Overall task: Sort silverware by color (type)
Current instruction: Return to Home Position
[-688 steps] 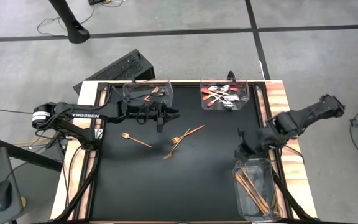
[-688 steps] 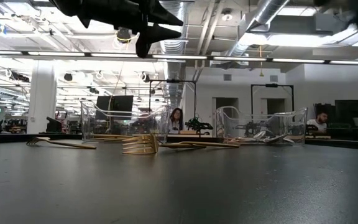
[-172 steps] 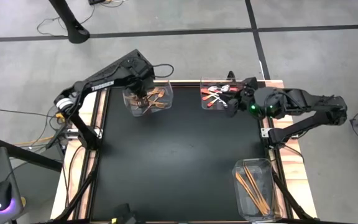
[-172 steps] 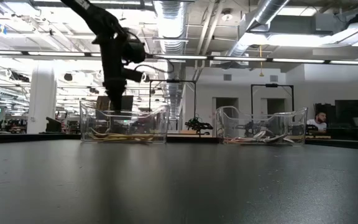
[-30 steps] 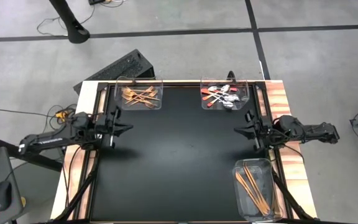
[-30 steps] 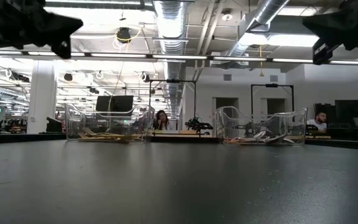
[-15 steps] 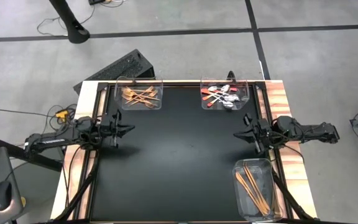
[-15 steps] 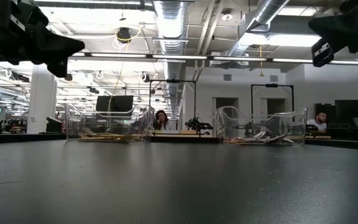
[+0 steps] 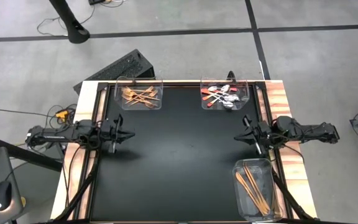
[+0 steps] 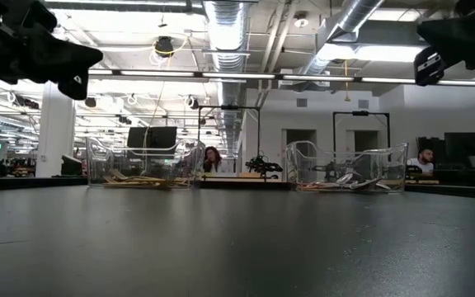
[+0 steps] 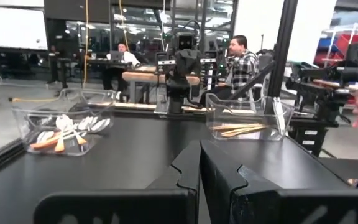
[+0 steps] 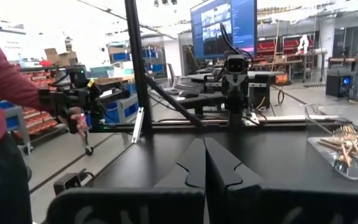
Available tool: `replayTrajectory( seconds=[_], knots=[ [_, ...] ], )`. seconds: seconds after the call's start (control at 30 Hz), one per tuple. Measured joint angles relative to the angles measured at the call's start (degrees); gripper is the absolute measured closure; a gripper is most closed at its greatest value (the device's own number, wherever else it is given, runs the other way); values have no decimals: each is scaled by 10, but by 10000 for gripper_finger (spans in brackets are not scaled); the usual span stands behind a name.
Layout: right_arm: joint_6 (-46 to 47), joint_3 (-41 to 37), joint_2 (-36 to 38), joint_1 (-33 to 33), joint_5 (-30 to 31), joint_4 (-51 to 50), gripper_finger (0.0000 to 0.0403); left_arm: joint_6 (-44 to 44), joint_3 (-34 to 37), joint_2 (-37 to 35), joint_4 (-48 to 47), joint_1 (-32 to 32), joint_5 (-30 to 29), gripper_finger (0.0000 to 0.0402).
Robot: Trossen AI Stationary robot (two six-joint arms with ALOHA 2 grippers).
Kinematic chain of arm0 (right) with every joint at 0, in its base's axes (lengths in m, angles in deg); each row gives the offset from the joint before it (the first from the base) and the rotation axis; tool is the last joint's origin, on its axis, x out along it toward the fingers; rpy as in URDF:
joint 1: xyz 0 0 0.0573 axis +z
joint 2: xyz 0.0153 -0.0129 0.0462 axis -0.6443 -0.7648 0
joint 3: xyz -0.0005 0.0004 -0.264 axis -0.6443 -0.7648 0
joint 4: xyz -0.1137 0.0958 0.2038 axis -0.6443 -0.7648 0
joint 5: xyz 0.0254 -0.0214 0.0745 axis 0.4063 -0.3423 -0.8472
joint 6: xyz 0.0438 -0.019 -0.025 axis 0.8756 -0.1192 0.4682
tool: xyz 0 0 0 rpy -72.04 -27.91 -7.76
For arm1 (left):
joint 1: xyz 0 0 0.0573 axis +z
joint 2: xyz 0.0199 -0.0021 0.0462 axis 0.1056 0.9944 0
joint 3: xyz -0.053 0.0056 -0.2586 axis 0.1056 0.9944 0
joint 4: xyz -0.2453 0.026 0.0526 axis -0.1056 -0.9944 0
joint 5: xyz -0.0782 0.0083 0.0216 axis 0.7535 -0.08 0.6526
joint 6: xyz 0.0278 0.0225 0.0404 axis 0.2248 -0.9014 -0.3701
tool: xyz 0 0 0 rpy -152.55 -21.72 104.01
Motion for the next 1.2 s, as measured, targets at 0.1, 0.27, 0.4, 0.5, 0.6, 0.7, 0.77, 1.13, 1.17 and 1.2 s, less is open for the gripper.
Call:
replayTrajectory(
  seconds=[0.1, 0.27, 0.4, 0.5, 0.6, 0.7, 0.77, 1.13, 1.17, 1.2],
  knots=[
    [-10, -10, 0, 0, 9, 12, 393, -17, 0, 0, -14, -10, -20, 401],
    [11, -45, -2, 0, 28, 64, 393, -18, 0, 1, -12, -12, -23, 401],
    [12, -45, 0, 0, 32, 59, 392, -19, 1, 2, -14, -12, -6, 401],
    [23, -45, 0, 0, 43, 54, 388, 0, 1, 4, -15, -12, -4, 401],
    [21, -45, 0, 0, 43, 38, 379, 49, 1, 5, -15, -12, -4, 401],
    [22, -45, 0, 0, 44, 16, 370, 68, 1, 5, -15, -12, -4, 401],
    [22, -45, 0, 0, 44, -5, 368, 63, 1, 5, -15, -12, -4, 401],
    [21, -46, -3, 0, 47, -12, 369, 57, 2, 5, -15, -12, -4, 401],
    [21, -46, -3, 0, 47, -12, 369, 57, 2, 5, -15, -12, -4, 401],
    [21, -46, -3, 0, 47, -12, 369, 57, 2, 5, -15, -12, -4, 401]
  ],
)
